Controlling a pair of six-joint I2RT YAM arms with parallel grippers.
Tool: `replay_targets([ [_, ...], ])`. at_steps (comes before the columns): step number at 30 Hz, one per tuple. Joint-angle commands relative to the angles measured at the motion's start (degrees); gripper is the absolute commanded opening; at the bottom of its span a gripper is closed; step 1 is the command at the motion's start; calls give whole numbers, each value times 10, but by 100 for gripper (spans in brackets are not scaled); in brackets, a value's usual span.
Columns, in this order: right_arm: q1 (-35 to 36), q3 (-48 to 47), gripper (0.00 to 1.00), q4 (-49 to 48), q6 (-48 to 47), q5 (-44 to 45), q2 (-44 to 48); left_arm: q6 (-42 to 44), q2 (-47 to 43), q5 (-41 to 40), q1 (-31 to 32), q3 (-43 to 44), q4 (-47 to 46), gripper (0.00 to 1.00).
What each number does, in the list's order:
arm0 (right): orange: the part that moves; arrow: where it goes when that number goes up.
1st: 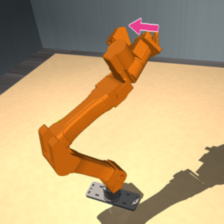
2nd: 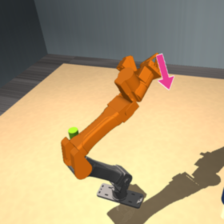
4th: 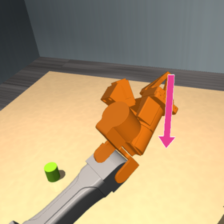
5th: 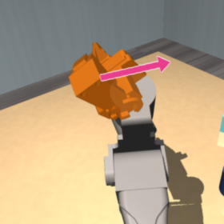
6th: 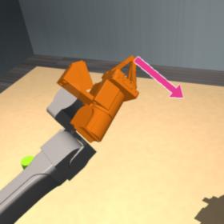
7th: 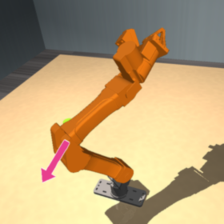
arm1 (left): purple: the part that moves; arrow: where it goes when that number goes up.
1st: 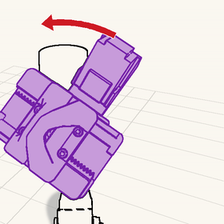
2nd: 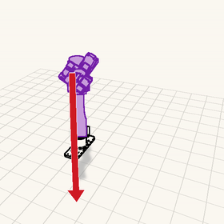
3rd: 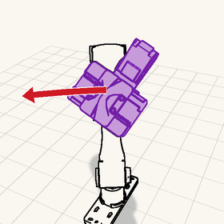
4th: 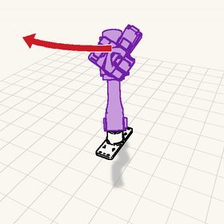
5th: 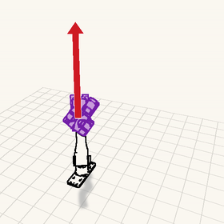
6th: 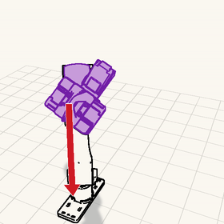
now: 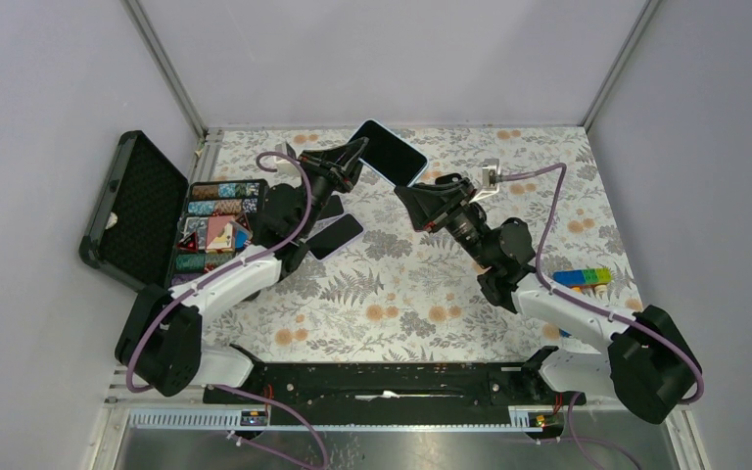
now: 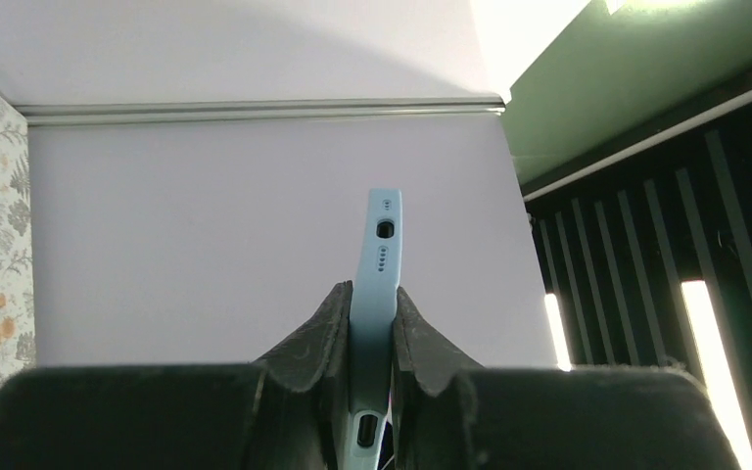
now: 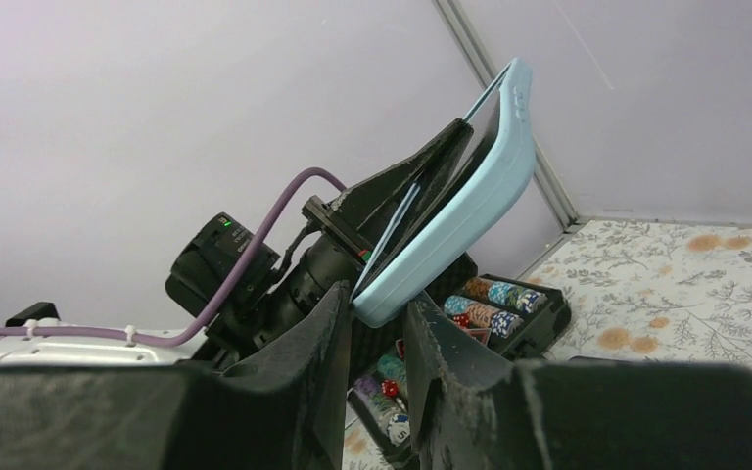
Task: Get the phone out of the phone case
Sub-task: Remove the phone case from the phone.
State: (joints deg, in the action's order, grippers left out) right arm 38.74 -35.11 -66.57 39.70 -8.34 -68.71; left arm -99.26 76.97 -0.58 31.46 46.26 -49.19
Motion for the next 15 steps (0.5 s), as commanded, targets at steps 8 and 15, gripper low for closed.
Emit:
replay_targets([
  [8, -2, 19, 0, 83, -161, 80, -43, -94, -55, 18, 21, 30, -67, 0],
  [15, -3, 27, 0, 98, -160, 120, -34, -109, -50, 22, 21, 24, -75, 0],
])
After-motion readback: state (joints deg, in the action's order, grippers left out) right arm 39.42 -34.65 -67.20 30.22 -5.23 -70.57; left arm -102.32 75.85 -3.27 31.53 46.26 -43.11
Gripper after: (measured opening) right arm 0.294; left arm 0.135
